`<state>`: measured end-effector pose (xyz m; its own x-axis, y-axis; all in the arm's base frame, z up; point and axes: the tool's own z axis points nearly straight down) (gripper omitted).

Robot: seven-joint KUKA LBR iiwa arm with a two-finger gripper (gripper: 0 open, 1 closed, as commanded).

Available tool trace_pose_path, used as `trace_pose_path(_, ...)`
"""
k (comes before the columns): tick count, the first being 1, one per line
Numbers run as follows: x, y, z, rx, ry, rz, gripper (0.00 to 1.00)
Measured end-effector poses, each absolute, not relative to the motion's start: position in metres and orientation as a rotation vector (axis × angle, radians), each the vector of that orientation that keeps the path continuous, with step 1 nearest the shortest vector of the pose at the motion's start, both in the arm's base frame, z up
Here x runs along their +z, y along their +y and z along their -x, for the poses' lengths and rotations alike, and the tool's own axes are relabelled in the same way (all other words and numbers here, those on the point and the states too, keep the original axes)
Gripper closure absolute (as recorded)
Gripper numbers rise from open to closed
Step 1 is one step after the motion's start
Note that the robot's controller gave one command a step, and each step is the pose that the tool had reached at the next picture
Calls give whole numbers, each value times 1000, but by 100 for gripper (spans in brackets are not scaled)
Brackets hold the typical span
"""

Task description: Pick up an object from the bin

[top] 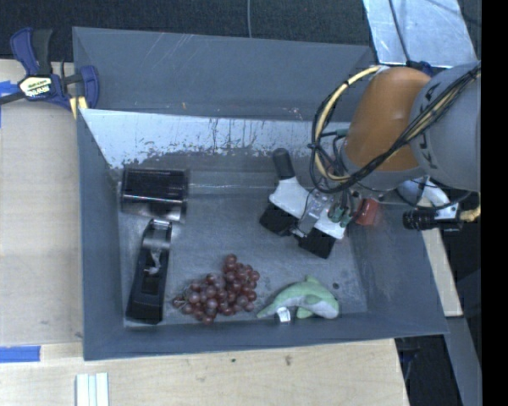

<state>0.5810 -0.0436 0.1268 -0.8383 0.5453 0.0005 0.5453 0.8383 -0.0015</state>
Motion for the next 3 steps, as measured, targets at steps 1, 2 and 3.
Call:
trace_pose_path(1, 144, -44, -581, 2, -3011, 892, 100)
trace_pose_path(2, 157, -44, -582, 0, -3018, 894, 100)
trace_pose_path(3, 161, -44, -583, 0, -3020, 893, 100)
